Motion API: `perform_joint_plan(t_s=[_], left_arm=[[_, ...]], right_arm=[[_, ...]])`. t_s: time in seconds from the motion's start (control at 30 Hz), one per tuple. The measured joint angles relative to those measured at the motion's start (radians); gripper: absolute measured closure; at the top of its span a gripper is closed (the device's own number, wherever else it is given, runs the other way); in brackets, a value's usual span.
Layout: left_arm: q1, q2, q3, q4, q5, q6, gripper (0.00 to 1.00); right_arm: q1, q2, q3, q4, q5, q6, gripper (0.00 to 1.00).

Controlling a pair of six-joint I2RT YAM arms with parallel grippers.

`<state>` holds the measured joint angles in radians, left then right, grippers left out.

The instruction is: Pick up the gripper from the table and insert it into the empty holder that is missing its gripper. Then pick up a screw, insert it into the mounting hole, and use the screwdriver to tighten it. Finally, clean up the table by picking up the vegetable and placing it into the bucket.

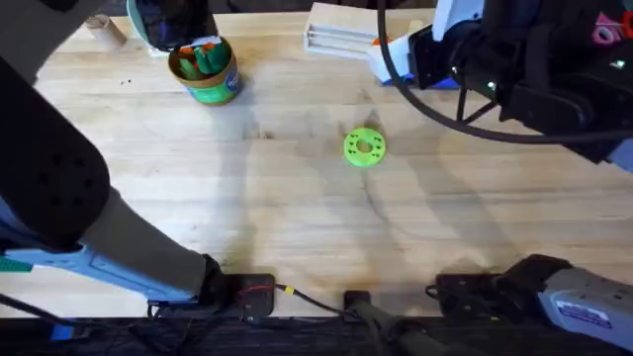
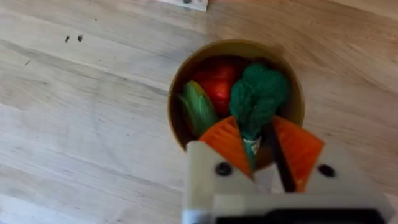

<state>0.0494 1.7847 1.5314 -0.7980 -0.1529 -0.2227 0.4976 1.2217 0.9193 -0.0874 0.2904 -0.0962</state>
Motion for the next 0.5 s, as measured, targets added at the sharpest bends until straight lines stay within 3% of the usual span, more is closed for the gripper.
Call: perform_joint_plan(t_s=[0.03,0.17,0.2,0.5], left_arm=[[0.0,0.0,0.0,0.0,-0.003,-0.001,0.736],[0.0,-0.001,0.0,-0.011,-0.01,-0.003,0.11],[0.0,-0.002,0.0,-0.014,-0.011,-0.005,0.04],[0.0,-0.14,0.0,-0.041,-0.017,0.028,0.009]], right_arm=[[0.0,0.0,0.0,0.003,0.0,0.0,0.008],[0.0,0.0,0.0,0.007,0.0,0.0,0.009],[0.0,0.0,0.0,0.008,0.0,0.0,0.009],[0.0,-0.005,0.002,0.001,0.0,0.0,0.009]])
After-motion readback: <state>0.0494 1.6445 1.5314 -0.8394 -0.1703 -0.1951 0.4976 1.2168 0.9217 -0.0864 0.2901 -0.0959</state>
